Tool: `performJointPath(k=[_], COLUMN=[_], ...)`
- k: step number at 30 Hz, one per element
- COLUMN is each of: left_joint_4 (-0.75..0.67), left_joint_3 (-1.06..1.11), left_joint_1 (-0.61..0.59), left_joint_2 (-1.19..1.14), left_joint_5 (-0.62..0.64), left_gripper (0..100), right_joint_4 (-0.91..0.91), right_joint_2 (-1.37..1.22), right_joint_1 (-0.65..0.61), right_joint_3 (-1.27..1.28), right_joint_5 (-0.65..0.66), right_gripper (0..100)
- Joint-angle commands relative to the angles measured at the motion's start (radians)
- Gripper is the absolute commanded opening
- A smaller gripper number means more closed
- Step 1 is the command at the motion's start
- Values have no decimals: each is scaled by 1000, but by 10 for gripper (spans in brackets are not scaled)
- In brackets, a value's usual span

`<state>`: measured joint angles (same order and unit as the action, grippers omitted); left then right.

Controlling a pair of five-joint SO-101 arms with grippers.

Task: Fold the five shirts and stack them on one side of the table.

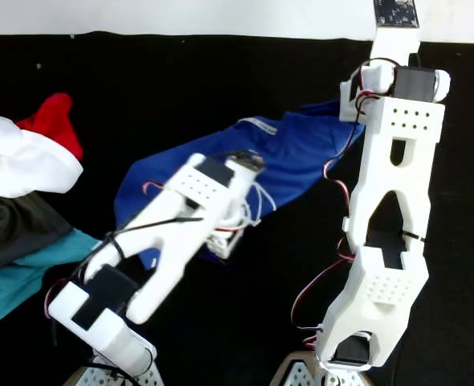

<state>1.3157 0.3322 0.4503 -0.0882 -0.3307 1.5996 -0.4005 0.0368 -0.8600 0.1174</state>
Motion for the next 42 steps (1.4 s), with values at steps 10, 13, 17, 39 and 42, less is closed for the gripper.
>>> performJointPath(k=[10, 13, 17, 39, 42], left_joint_4=[-365, -388, -382, -219, -121], left_joint_3=[-15, -16, -33, -110, -107], left_joint_1=[-111, -166, -180, -200, -114], left_joint_2=[-56, -88, -85, 119, 186], left_joint_5=[160, 160, 161, 181, 181], left_gripper=[191, 189, 189, 189, 189], right_joint_4=[-16, -16, -16, -12, -16], right_joint_2=[7, 7, 7, 13, 13], right_joint_1=[12, 12, 12, 12, 12], right_joint_3=[-4, -4, -4, -10, -10], right_joint_5=[-5, -5, -5, -5, -5], right_gripper=[5, 5, 5, 5, 5])
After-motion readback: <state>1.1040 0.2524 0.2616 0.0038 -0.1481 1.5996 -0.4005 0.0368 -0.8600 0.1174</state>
